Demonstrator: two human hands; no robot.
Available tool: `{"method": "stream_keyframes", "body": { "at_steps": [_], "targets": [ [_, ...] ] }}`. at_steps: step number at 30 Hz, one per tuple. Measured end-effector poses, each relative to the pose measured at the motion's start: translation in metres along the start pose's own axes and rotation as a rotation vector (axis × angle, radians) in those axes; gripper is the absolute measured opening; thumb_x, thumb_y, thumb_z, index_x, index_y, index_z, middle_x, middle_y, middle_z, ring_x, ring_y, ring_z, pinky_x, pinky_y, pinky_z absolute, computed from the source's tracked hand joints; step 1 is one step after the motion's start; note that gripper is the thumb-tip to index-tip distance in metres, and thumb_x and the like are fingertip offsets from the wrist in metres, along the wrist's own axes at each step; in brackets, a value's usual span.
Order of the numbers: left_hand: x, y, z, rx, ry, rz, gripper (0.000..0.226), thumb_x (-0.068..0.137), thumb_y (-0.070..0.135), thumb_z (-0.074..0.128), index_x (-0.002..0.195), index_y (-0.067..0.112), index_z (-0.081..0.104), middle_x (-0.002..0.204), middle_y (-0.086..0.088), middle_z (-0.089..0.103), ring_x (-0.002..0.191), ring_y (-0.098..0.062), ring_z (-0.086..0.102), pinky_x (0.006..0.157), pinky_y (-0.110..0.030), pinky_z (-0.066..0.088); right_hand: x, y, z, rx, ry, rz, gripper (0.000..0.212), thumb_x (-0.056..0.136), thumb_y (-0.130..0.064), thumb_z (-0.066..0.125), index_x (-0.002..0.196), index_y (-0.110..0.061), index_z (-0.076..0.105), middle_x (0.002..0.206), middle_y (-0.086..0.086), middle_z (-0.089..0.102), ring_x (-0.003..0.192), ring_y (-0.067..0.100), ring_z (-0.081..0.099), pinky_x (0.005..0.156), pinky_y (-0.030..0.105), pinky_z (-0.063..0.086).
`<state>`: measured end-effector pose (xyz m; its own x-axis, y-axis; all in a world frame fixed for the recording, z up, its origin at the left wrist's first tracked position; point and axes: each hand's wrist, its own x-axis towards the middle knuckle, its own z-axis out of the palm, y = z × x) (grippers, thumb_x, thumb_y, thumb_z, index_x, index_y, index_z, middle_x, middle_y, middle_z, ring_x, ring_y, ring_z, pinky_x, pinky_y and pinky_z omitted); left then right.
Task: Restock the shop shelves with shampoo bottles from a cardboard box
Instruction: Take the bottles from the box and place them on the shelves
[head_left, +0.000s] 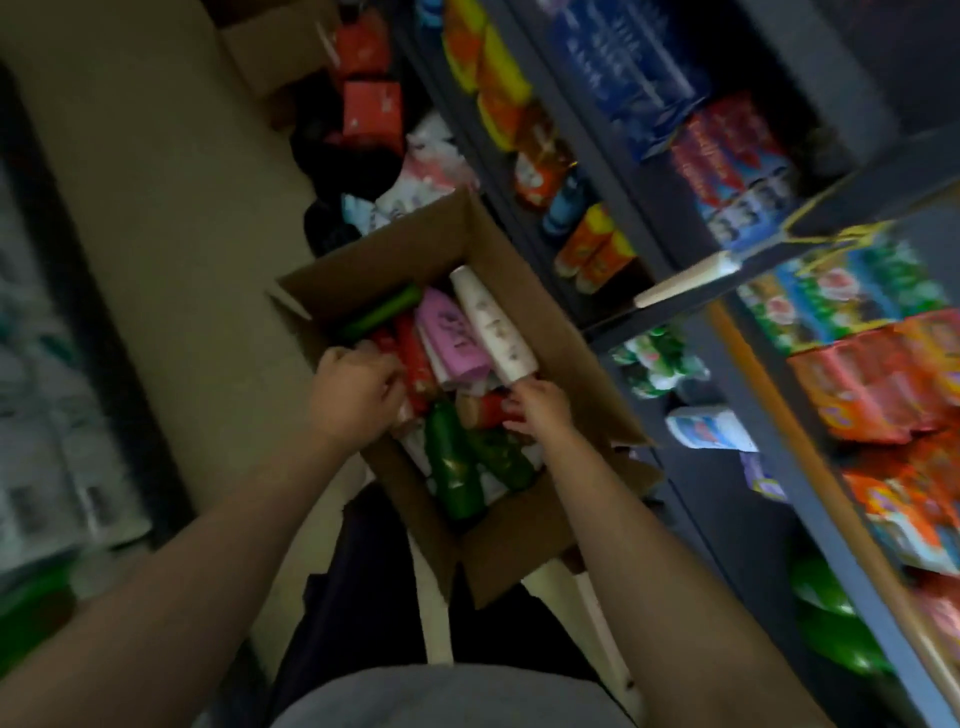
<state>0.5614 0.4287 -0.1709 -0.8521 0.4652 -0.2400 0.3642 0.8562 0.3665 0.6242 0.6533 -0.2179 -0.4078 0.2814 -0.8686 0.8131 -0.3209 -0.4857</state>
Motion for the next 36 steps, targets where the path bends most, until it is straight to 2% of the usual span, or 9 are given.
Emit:
{"method": "stream_keyframes", "body": {
  "at_steps": [7, 10, 13, 17, 22, 26, 28, 31, 36],
  "targets": [
    [0.009, -0.042, 0.018, 0.113, 0.087, 0.065, 0.031, 0.086, 0.033, 0.046, 0.082, 0.016, 0.072, 0.077, -0.003, 0.070, 0.073, -0.025, 0.065, 0.079, -0.038, 0.036, 0.083, 0.002, 0.018, 0.362, 0.124, 0.171, 0.048, 0.098, -0.025, 0.053, 0.143, -0.011, 0.046, 0.134, 0.014, 0.055, 0.107, 0.025, 0.054, 0.084, 0.039, 0.048],
    [0.013, -0.041, 0.019, 0.058, 0.116, 0.065, 0.029, 0.086, 0.033, 0.048, 0.085, 0.018, 0.073, 0.076, -0.001, 0.070, 0.072, -0.022, 0.064, 0.081, -0.037, 0.037, 0.095, -0.013, 0.025, 0.508, 0.096, 0.183, 0.047, 0.095, -0.023, 0.057, 0.140, -0.011, 0.049, 0.127, 0.016, 0.059, 0.103, 0.028, 0.060, 0.078, 0.041, 0.054],
    [0.009, -0.044, 0.021, 0.036, 0.161, 0.056, 0.031, 0.089, 0.035, 0.047, 0.092, 0.021, 0.074, 0.075, 0.003, 0.069, 0.074, -0.018, 0.063, 0.085, -0.038, 0.038, 0.097, -0.025, 0.034, 0.629, 0.075, 0.214, 0.041, 0.094, -0.024, 0.063, 0.131, -0.010, 0.054, 0.118, 0.017, 0.059, 0.105, 0.031, 0.059, 0.088, 0.044, 0.056],
    [0.007, -0.046, 0.022, 0.041, 0.177, 0.084, 0.028, 0.089, 0.034, 0.049, 0.093, 0.022, 0.074, 0.078, 0.004, 0.070, 0.075, -0.017, 0.064, 0.086, -0.037, 0.037, 0.086, -0.030, 0.055, 0.721, 0.071, 0.224, 0.047, 0.085, -0.024, 0.076, 0.127, -0.012, 0.057, 0.113, 0.015, 0.058, 0.098, 0.027, 0.060, 0.068, 0.033, 0.058],
    [0.014, -0.040, 0.024, 0.044, 0.184, 0.074, 0.028, 0.090, 0.034, 0.048, 0.088, 0.022, 0.073, 0.069, 0.003, 0.066, 0.071, -0.018, 0.062, 0.084, -0.037, 0.036, 0.063, -0.027, 0.067, 0.665, -0.004, 0.204, 0.048, 0.084, -0.023, 0.077, 0.125, -0.009, 0.056, 0.115, 0.017, 0.063, 0.097, 0.028, 0.066, 0.062, 0.031, 0.059],
    [0.019, -0.022, 0.012, 0.003, 0.020, -0.037, 0.045, 0.092, 0.047, 0.034, 0.099, 0.025, 0.072, 0.081, 0.003, 0.069, 0.084, -0.019, 0.063, 0.091, -0.037, 0.031, 0.019, -0.026, 0.062, 0.627, -0.103, 0.171, 0.037, 0.087, -0.027, 0.073, 0.119, -0.012, 0.060, 0.108, 0.012, 0.066, 0.089, 0.023, 0.066, 0.059, 0.028, 0.055],
    [0.022, -0.007, -0.003, -0.315, -0.083, -0.213, 0.049, 0.094, 0.057, 0.038, 0.124, 0.028, 0.062, 0.103, 0.004, 0.068, 0.099, -0.017, 0.062, 0.098, -0.037, 0.037, -0.013, -0.022, 0.053, 0.575, -0.209, 0.126, 0.037, 0.087, -0.030, 0.071, 0.119, -0.014, 0.061, 0.106, 0.010, 0.067, 0.084, 0.021, 0.067, 0.057, 0.026, 0.053],
    [0.026, 0.032, -0.035, -1.168, -0.119, -0.550, 0.064, 0.091, 0.057, 0.061, 0.142, 0.021, 0.047, 0.124, -0.002, 0.063, 0.106, -0.016, 0.065, 0.090, -0.034, 0.054, -0.065, -0.014, 0.029, 0.543, -0.417, 0.027, 0.065, 0.073, -0.036, 0.081, 0.131, -0.014, 0.058, 0.116, 0.013, 0.067, 0.088, 0.022, 0.069, 0.062, 0.027, 0.056],
    [0.020, 0.123, -0.093, -1.770, -0.195, -0.452, 0.051, 0.082, 0.052, 0.066, 0.114, 0.012, 0.060, 0.103, -0.007, 0.072, 0.096, -0.024, 0.070, 0.086, -0.041, 0.058, -0.144, -0.029, -0.030, 0.276, -0.465, -0.181, 0.095, 0.052, -0.038, 0.095, 0.136, -0.020, 0.053, 0.130, 0.009, 0.064, 0.114, 0.029, 0.064, 0.085, 0.042, 0.056]
  ]
}}
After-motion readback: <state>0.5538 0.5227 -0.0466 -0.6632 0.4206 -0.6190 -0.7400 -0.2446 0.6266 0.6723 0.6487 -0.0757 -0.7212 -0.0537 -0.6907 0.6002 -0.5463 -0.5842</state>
